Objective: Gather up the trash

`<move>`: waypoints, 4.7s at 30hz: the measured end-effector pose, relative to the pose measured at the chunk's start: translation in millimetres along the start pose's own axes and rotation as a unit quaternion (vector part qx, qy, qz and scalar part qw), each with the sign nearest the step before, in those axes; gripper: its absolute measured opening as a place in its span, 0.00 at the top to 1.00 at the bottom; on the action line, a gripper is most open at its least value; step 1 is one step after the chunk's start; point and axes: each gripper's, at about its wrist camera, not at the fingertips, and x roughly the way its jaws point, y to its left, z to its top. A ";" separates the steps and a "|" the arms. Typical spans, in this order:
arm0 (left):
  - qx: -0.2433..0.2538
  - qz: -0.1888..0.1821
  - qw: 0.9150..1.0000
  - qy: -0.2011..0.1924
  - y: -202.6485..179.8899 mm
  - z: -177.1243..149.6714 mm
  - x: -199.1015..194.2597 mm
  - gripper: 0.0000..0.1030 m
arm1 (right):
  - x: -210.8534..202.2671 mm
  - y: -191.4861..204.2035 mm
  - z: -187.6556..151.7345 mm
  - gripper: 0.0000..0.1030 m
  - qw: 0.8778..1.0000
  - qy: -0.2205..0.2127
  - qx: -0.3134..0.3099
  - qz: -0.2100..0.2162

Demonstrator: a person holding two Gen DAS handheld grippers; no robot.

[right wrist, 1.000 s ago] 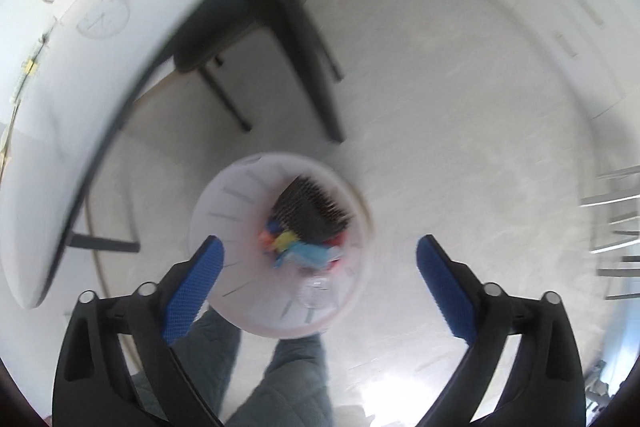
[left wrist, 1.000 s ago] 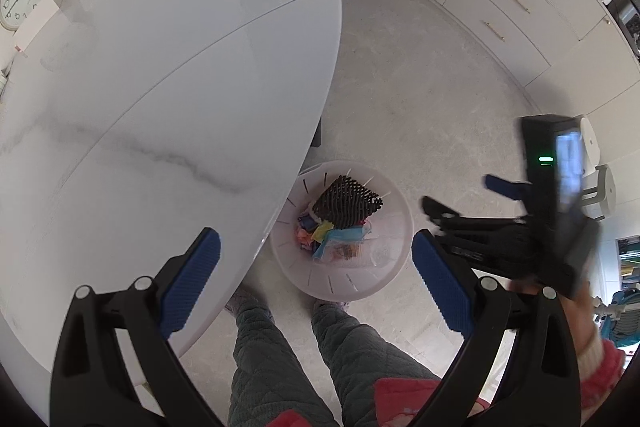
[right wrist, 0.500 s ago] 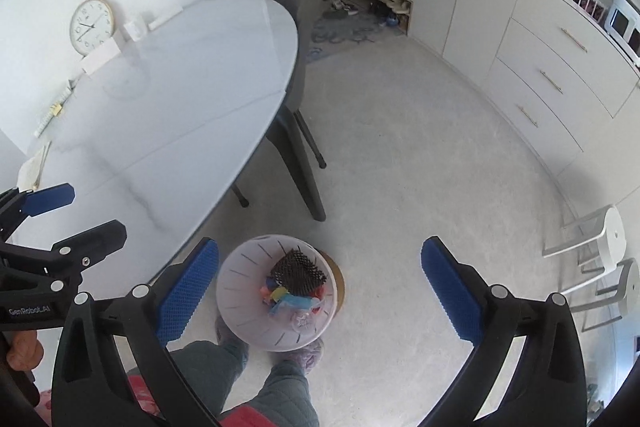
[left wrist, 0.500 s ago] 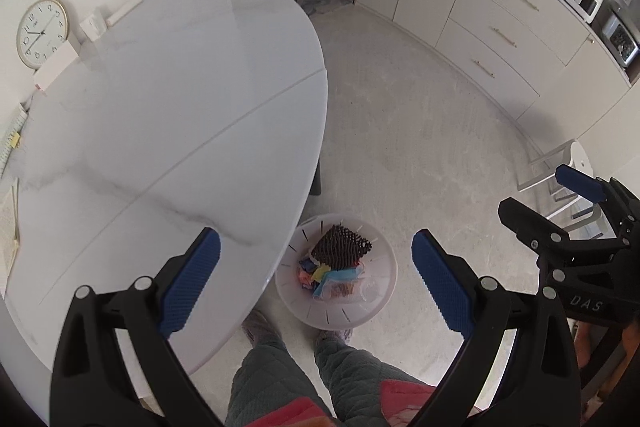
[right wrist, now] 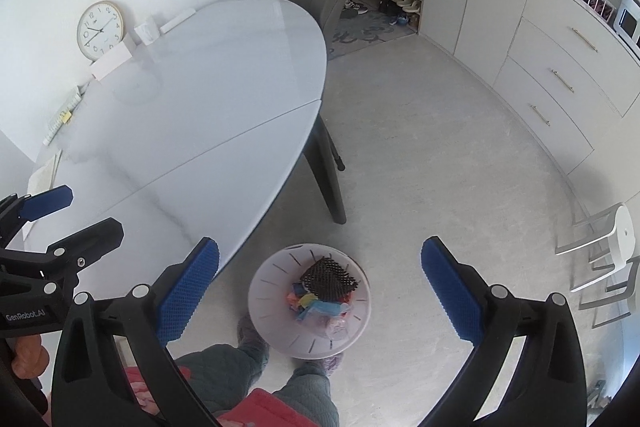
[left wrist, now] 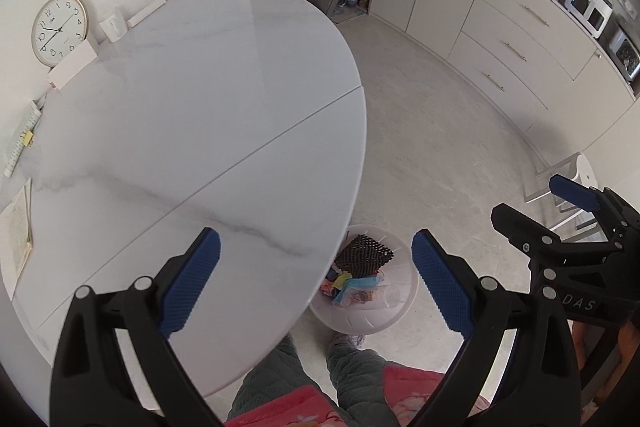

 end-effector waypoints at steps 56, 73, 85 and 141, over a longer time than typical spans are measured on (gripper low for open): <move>-0.142 0.155 0.961 -0.180 149.6 27.6 -130.4 0.10 | -89.6 147.2 109.1 0.02 0.972 -0.205 -0.093 0.073; -0.131 0.132 0.967 -0.174 147.9 36.6 -117.9 0.10 | -83.9 141.5 102.8 0.02 0.976 -0.196 -0.080 0.053; -0.130 0.128 0.968 -0.174 147.6 36.1 -118.1 0.10 | -83.1 140.4 102.4 0.02 0.977 -0.195 -0.079 0.048; -0.120 0.118 0.970 -0.176 148.5 27.3 -123.0 0.07 | -89.5 142.1 91.2 0.02 0.976 -0.199 -0.079 0.030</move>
